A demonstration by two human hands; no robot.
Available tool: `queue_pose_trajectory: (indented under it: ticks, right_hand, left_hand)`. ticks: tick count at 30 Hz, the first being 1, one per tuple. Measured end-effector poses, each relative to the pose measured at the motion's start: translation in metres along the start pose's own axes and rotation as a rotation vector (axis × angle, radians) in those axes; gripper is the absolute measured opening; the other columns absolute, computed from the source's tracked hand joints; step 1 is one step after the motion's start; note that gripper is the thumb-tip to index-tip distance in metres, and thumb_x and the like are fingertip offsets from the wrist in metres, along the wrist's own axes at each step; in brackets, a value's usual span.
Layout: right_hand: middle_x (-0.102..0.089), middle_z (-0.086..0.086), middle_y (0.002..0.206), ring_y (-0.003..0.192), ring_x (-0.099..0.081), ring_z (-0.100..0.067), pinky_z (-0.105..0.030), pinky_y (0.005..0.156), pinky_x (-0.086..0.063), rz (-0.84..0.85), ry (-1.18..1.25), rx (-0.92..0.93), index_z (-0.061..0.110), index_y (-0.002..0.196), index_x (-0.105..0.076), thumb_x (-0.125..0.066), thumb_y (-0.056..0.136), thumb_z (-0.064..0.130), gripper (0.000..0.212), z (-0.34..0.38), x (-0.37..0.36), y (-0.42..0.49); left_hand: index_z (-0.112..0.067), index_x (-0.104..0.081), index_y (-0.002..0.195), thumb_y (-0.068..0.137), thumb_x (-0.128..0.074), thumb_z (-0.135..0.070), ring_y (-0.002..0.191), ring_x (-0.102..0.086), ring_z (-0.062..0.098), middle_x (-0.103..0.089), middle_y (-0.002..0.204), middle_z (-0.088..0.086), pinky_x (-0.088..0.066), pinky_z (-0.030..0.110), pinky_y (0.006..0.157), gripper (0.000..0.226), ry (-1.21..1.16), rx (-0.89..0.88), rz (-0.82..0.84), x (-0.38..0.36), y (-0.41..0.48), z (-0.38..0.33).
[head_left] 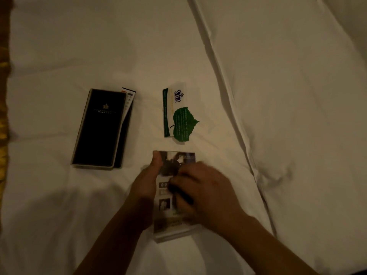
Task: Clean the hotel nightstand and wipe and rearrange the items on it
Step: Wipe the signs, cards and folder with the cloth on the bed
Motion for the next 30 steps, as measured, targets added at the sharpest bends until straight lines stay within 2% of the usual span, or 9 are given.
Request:
queue_pose_trajectory:
  ticks: [3, 6, 8, 14, 17, 22, 26, 28, 30]
  right_hand:
    - [-0.059, 0.016, 0.096, 0.087, -0.054, -0.002, -0.026, 0.079, -0.052, -0.164, 0.142, -0.474, 0.032, 0.098, -0.07, -0.063, 0.086, 0.032, 0.014, -0.056, 0.019, -0.005]
    - [-0.074, 0.007, 0.091, 0.087, -0.07, -0.013, -0.035, 0.082, -0.058, -0.247, 0.81, -0.785, 0.027, 0.092, -0.076, -0.071, 0.083, 0.02, 0.012, -0.078, 0.011, -0.021]
    - [-0.077, -0.004, 0.093, 0.088, -0.074, -0.024, -0.036, 0.074, -0.06, -0.202, 1.228, -0.83, 0.022, 0.092, -0.077, -0.07, 0.083, 0.02, 0.012, -0.061, -0.005, -0.028]
    - [-0.074, -0.018, 0.098, 0.086, -0.071, -0.035, -0.039, 0.07, -0.057, -0.237, 1.54, -0.954, 0.008, 0.096, -0.075, -0.064, 0.087, 0.022, 0.02, -0.056, -0.017, -0.035]
    - [-0.074, -0.019, 0.096, 0.086, -0.069, -0.034, -0.037, 0.07, -0.057, -0.258, 1.507, -0.956, 0.006, 0.097, -0.074, -0.063, 0.088, 0.019, 0.019, -0.057, -0.016, -0.025]
    - [-0.075, -0.014, 0.1, 0.093, -0.072, -0.031, -0.038, 0.078, -0.057, -0.027, 1.507, -0.86, 0.014, 0.099, -0.074, -0.067, 0.081, 0.032, 0.027, -0.023, -0.037, -0.022]
    - [-0.076, -0.003, 0.09, 0.085, -0.074, -0.022, -0.039, 0.081, -0.059, 0.179, 1.235, -0.733, 0.024, 0.091, -0.076, -0.067, 0.072, 0.039, 0.026, -0.01, -0.043, -0.034]
    - [-0.077, 0.0, 0.091, 0.085, -0.074, -0.018, -0.037, 0.083, -0.059, 0.36, 1.107, -0.64, 0.025, 0.091, -0.077, -0.068, 0.071, 0.034, 0.024, -0.007, -0.044, -0.039]
    - [-0.077, -0.002, 0.094, 0.088, -0.073, -0.021, -0.04, 0.086, -0.059, 0.366, 1.078, -0.612, 0.024, 0.09, -0.078, -0.07, 0.07, 0.03, 0.023, -0.012, -0.039, -0.042]
  left_hand:
    - [-0.017, -0.076, 0.103, 0.088, -0.036, -0.076, 0.092, -0.074, 0.04, -0.076, 0.098, 0.021, -0.062, 0.051, 0.079, 0.072, 0.186, -0.113, -0.073, 0.007, 0.002, -0.006]
    - [-0.02, -0.076, 0.099, 0.094, -0.034, -0.069, 0.087, -0.077, 0.032, -0.079, 0.094, 0.014, -0.063, 0.038, 0.067, 0.064, 0.172, -0.153, -0.156, 0.016, 0.004, -0.007]
    - [-0.021, -0.076, 0.094, 0.094, -0.039, -0.067, 0.085, -0.077, 0.032, -0.079, 0.094, 0.013, -0.061, 0.04, 0.067, 0.059, 0.081, -0.1, -0.18, 0.016, 0.007, 0.0]
    - [-0.015, -0.073, 0.097, 0.084, -0.045, -0.067, 0.075, -0.076, 0.033, -0.077, 0.089, 0.019, -0.06, 0.035, 0.06, 0.06, 0.104, -0.168, -0.157, 0.018, 0.002, 0.003]
    - [-0.014, -0.072, 0.105, 0.096, -0.041, -0.058, 0.08, -0.075, 0.034, -0.077, 0.092, 0.019, -0.061, 0.037, 0.064, 0.055, 0.187, -0.232, -0.104, 0.011, -0.003, 0.003]
    - [-0.013, -0.076, 0.102, 0.097, -0.041, -0.053, 0.096, -0.074, 0.027, -0.078, 0.098, 0.013, -0.059, 0.042, 0.086, 0.053, 0.163, -0.212, -0.171, -0.014, -0.006, 0.006]
    - [-0.001, -0.067, 0.087, 0.08, -0.047, -0.069, 0.059, -0.056, 0.022, -0.06, 0.061, 0.007, -0.047, 0.033, 0.057, 0.071, 0.095, -0.292, -0.362, 0.0, -0.006, -0.007]
    - [-0.014, -0.069, 0.076, 0.078, -0.049, -0.073, 0.053, -0.047, 0.016, -0.053, 0.056, 0.0, -0.038, 0.028, 0.055, 0.062, 0.061, -0.264, -0.396, 0.009, -0.004, -0.007]
    - [-0.027, -0.071, 0.065, 0.092, -0.047, -0.065, 0.057, -0.059, 0.013, -0.062, 0.057, -0.004, -0.048, 0.029, 0.06, 0.053, 0.104, -0.238, -0.433, 0.022, -0.002, -0.006]
Point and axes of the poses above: each hand's wrist, its own y-axis towards the middle knuckle, its own x-axis out of the back of the hand, z = x × y, the point moved 6 cm from there along y, towards the middle knuckle
